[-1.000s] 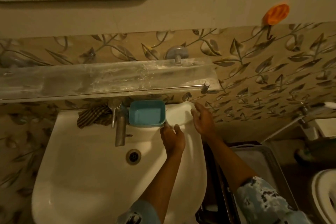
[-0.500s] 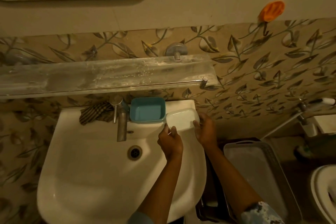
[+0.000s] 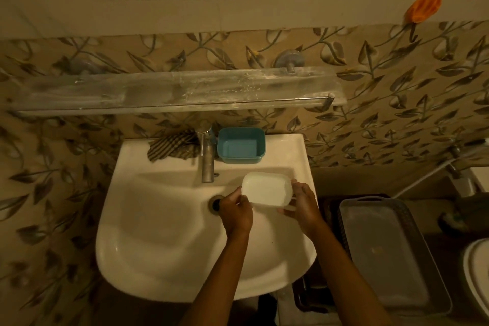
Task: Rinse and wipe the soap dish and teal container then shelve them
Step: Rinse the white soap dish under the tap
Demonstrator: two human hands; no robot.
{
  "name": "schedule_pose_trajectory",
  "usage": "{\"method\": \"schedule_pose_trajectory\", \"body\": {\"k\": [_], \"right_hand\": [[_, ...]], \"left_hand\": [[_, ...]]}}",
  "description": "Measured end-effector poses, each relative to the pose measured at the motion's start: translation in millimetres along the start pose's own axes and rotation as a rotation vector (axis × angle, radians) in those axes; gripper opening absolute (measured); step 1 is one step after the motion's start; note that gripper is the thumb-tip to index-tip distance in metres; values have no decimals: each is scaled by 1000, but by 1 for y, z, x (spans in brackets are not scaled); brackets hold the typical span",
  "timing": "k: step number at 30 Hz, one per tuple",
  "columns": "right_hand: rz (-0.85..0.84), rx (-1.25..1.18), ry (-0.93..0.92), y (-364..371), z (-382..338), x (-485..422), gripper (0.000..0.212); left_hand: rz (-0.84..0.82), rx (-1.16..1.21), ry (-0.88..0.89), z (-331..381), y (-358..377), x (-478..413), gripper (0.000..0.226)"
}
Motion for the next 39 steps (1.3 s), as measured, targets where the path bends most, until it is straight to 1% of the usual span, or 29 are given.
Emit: {"method": "schedule_pose_trajectory", "body": {"k": [3,7,10,12,14,17,20,23,25,32,36,39], "right_hand": [[-136,-99,92,19,14,12,32],[-208,-207,182,40,24,26,28],[-292,-310,219,51,28,32,34],[-351,-390,237,57,32,37,33],[-368,-428,236,62,35,39,29],[-341,-417,210,66,38,41,26],[-289,-345,154,66,34,40,26],[-236,-253,64,66,24,40,26],[-206,-203,6,66,17,41,26],[-127,-46,-169,66,-4,49,26],[-117,-11,-229,64,-13,56,22],[-85,11,-290,60,-21,62,24]], "left_hand": [[-28,-34,2,-3,-15,2,34],[-50,-98,34,-6,-31,2,32],[-61,-111,50,-10,-43,-1,33],[-58,-104,53,-12,-51,-4,33],[-78,-104,30,-17,-55,-8,31],[-113,-105,-47,-28,-62,-17,22],[-85,-54,-127,-41,-77,-23,18],[-80,-39,-187,-58,-96,-27,26],[-66,-35,-208,-66,-111,-28,26],[-28,-70,-203,-79,-146,-30,27],[-17,-89,-171,-77,-155,-34,27],[-17,-103,-154,-77,-157,-37,26]]}}
Point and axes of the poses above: each hand's wrist, its own x-axis away from the middle knuckle, its own y-axis out of the palm, z = x × y, the point moved 7 cm from there along -x, towards the middle knuckle
